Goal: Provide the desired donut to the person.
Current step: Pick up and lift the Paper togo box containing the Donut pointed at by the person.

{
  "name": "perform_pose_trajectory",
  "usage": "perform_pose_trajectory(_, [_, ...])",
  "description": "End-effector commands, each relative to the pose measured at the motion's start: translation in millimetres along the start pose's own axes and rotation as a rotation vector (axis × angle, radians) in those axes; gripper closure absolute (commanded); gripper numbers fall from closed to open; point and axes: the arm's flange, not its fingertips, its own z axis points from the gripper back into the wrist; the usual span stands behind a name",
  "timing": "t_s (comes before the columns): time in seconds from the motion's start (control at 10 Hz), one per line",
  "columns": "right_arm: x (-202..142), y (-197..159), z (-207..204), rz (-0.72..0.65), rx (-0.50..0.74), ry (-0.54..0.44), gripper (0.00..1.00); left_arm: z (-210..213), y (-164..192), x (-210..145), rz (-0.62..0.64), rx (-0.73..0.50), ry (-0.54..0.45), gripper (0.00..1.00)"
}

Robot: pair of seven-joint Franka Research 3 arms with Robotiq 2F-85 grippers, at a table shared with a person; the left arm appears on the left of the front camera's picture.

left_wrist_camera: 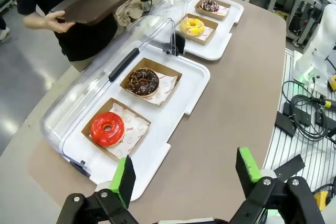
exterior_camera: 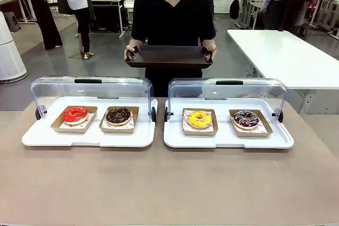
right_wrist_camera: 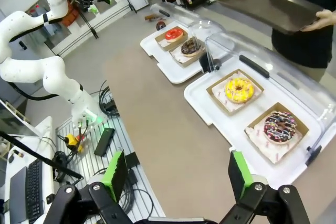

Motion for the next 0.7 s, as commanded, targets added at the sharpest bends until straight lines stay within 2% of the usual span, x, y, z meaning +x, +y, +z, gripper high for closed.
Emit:
perform_pose_trajectory(0.0, [1.2, -1.4, 0.0, 0.016, 0.014, -0.015, 0.00, 1.5, 0.5, 2.0, -0.010, 0.003, -0.010, 0.00])
perform_pose_trajectory(0.6, [1.2, -1.4, 0.0, 0.016, 0.014, -0.015, 0.00, 1.5, 0.5, 2.0, -0.010, 0.003, -0.010, 0.00])
